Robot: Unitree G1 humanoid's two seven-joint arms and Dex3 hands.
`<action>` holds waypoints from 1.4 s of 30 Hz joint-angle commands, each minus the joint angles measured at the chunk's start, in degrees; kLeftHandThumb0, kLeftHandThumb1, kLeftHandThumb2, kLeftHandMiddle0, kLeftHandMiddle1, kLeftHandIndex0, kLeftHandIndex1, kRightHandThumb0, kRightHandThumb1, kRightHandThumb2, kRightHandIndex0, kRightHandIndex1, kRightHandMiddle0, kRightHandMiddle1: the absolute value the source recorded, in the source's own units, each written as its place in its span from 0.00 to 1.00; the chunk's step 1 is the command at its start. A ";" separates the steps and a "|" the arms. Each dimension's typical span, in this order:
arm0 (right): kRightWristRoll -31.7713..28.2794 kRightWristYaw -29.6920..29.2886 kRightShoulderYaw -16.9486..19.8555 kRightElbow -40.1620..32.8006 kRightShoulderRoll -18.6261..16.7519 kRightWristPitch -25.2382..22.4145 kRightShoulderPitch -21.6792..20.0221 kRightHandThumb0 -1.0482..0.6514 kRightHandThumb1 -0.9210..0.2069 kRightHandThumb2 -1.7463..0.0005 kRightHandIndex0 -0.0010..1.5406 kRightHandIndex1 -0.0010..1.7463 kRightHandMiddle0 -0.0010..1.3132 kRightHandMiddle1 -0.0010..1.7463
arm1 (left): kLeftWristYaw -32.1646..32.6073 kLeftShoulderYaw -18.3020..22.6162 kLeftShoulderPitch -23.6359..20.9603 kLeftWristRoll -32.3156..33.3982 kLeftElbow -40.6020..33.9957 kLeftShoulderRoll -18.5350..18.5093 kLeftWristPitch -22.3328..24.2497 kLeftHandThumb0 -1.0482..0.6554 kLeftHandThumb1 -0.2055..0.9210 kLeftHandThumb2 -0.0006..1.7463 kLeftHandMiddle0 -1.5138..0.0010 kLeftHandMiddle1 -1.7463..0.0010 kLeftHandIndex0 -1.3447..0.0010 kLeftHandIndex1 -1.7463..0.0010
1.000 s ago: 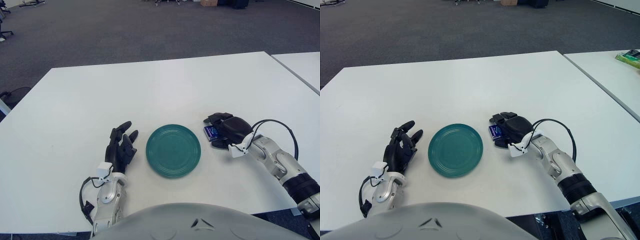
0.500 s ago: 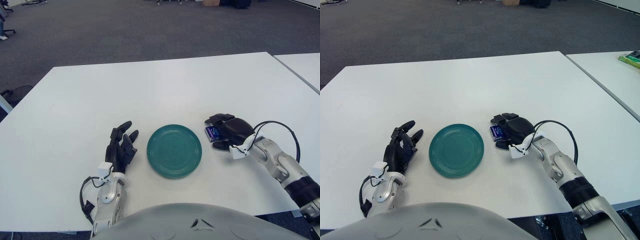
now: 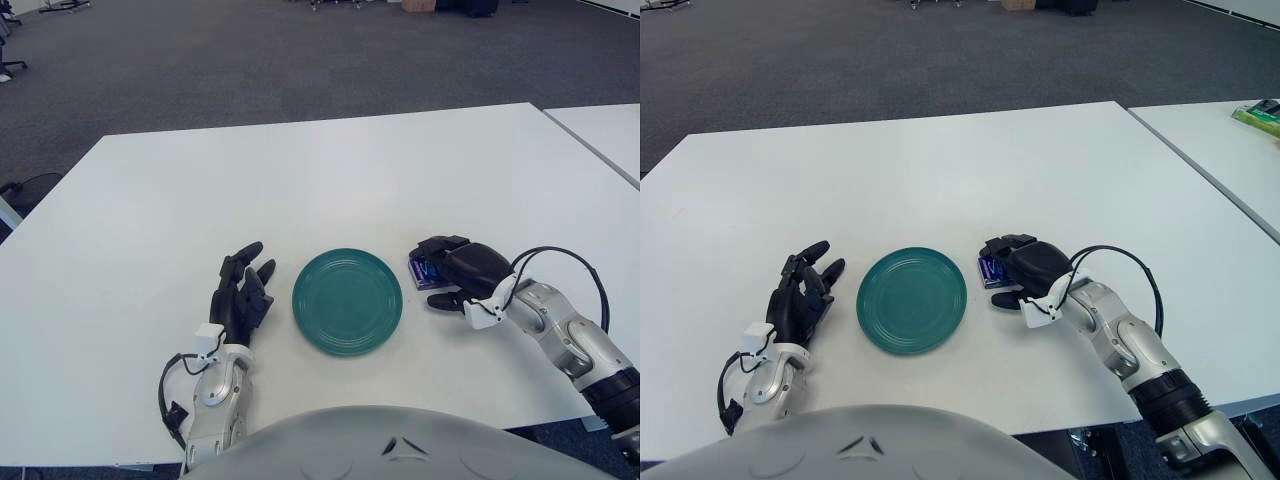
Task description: Put the gum into the plate.
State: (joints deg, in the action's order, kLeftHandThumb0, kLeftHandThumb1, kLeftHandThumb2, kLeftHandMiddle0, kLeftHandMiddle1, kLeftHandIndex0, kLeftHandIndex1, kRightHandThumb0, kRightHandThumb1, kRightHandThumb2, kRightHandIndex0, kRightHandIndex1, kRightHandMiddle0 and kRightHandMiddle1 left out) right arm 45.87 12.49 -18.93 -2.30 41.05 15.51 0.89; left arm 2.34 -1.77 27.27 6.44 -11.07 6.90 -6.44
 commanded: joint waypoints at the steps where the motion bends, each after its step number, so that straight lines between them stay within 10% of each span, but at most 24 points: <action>1: -0.06 0.59 -0.35 1.50 -0.45 -0.04 0.15 0.05 0.00 0.52 0.33 0.03 0.00 0.47 | -0.24 -0.10 -0.30 0.14 0.21 0.00 1.05 0.16 1.00 0.53 0.68 0.78 0.86 0.42; 14: 3.26 -4.30 -2.97 8.81 -1.01 2.47 -2.29 0.07 0.00 0.54 0.39 0.05 0.01 0.47 | 0.04 0.13 -0.10 0.08 0.02 0.06 0.90 0.16 1.00 0.54 0.68 0.79 0.86 0.42; 18: 3.96 -5.58 -3.55 10.69 -1.18 2.90 -2.92 0.09 0.00 0.55 0.22 0.52 0.02 0.48 | 0.14 0.09 -0.06 0.00 -0.11 0.12 0.99 0.16 1.00 0.54 0.68 0.79 0.85 0.41; 22: 5.21 -7.27 -4.67 13.27 -1.51 2.90 -3.97 0.10 0.00 0.57 0.15 0.65 0.02 0.49 | 0.20 0.19 -0.12 -0.10 0.07 0.11 0.94 0.16 1.00 0.53 0.68 0.79 0.85 0.41; 42: 12.26 -24.64 -10.54 27.65 -5.24 -1.24 -6.94 0.13 0.00 0.56 0.36 0.15 0.05 0.48 | 0.18 0.90 -0.39 -0.05 1.60 0.44 -1.33 0.15 1.00 0.54 0.66 0.80 0.85 0.41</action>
State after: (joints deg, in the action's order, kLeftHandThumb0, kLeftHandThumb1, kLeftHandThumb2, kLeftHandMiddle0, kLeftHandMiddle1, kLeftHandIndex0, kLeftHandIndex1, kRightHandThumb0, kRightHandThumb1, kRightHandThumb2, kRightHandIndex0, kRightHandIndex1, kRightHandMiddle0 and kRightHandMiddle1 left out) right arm 55.15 -12.96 -26.45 19.63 36.85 16.43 -8.60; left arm 2.36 -1.31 27.29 6.39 -10.37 7.32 -7.55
